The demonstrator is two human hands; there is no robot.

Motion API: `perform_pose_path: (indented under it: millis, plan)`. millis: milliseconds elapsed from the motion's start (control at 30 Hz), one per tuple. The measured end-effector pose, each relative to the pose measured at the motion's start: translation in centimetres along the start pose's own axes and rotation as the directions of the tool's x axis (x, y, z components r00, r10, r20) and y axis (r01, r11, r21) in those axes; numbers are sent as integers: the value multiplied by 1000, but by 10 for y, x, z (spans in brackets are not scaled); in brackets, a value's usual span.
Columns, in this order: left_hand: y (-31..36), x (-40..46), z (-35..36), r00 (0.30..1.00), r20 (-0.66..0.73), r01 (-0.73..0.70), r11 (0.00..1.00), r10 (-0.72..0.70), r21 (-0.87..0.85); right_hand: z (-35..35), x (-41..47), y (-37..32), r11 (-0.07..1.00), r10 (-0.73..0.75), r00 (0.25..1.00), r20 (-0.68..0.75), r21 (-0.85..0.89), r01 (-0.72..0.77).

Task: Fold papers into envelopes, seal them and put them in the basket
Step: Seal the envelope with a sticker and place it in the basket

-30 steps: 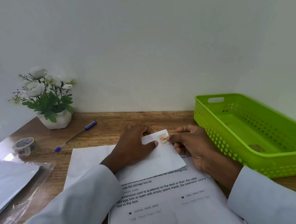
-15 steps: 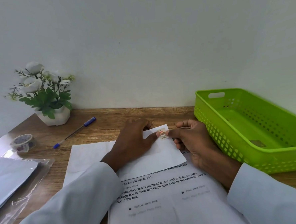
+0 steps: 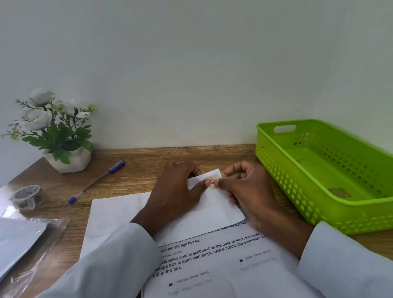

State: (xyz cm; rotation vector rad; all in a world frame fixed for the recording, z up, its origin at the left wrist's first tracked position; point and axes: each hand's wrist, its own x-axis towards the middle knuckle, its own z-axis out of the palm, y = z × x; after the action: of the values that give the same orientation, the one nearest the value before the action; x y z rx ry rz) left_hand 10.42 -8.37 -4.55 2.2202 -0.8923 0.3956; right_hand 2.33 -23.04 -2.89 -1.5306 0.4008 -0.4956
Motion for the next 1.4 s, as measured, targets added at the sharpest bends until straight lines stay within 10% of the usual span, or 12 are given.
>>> perform_pose_path:
  millis: [1400]
  plan:
    - [7, -1, -3, 1000, -8, 29, 999, -29, 34, -6, 11, 5, 987, -57, 986, 156, -138, 79]
